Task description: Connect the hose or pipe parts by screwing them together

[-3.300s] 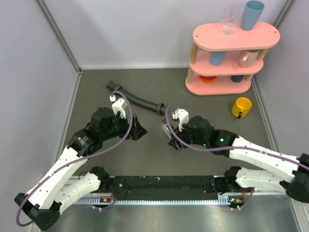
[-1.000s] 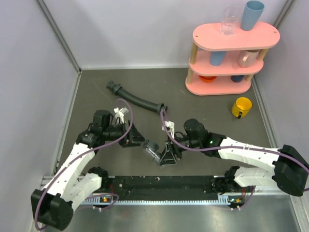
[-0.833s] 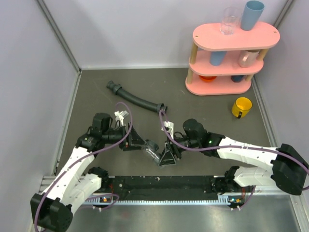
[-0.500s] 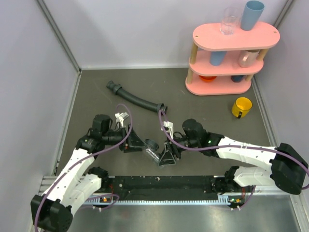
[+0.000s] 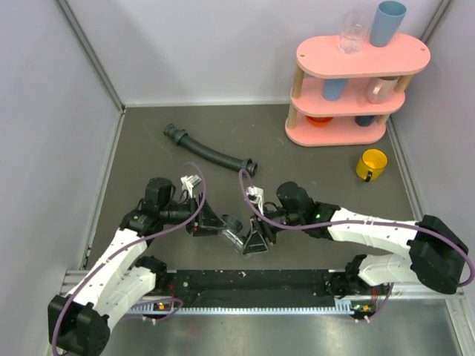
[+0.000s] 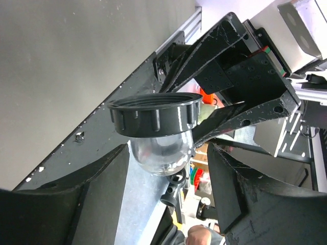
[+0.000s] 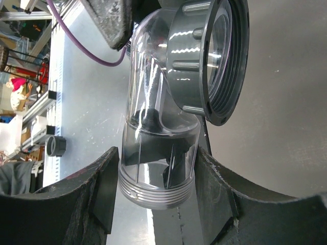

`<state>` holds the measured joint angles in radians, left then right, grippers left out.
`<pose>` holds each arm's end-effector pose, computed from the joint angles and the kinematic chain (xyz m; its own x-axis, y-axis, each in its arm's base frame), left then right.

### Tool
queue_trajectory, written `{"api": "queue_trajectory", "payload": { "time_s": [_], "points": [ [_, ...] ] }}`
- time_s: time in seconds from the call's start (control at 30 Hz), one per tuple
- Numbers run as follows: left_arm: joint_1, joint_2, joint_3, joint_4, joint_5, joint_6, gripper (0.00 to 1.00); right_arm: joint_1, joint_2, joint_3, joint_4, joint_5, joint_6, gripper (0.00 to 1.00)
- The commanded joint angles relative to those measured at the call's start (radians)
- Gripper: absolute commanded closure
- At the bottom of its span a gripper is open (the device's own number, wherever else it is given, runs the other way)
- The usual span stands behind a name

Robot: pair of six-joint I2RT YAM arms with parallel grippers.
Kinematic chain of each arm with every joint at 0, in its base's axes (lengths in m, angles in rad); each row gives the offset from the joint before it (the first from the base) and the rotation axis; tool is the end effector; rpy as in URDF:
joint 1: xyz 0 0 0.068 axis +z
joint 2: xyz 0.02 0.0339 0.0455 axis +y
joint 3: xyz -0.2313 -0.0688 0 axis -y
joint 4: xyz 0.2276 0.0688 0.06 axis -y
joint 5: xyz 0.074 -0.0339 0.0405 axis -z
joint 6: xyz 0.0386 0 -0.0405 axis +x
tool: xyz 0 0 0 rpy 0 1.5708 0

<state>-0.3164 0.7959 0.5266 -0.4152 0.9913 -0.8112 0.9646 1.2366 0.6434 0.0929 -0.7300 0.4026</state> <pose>0.1489 -0.0827 0.2159 -0.9841 -0.0956 -0.1499 0.1059 0.3621 -0.9261 0.1250 0.2255 0.2052 -0.6220 -0.3848 -0.6819 -0.7631 0.1026 0.6381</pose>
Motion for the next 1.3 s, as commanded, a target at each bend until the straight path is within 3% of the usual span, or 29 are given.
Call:
{"api": "queue_trajectory", "payload": {
  "time_s": [0.0,0.27,0.8,1.03,1.27],
  "points": [
    [-0.033,0.011,-0.005,0.085,0.030,-0.032,0.35,-0.006,0.006,0.053,0.088,-0.040,-0.036,0.94],
    [-0.069,0.062,-0.039,0.134,0.026,-0.037,0.42,-0.001,0.029,0.091,0.071,-0.060,-0.061,0.94],
    [-0.072,0.114,-0.043,0.194,0.092,-0.025,0.39,0.028,0.020,0.121,-0.042,-0.039,-0.199,0.95],
    [-0.076,0.112,-0.054,0.193,0.119,0.012,0.53,0.026,0.024,0.179,-0.168,-0.054,-0.295,0.95],
    [-0.087,0.115,-0.054,0.194,0.130,0.018,0.83,0.025,0.057,0.255,-0.242,-0.042,-0.343,0.93]
  ]
}}
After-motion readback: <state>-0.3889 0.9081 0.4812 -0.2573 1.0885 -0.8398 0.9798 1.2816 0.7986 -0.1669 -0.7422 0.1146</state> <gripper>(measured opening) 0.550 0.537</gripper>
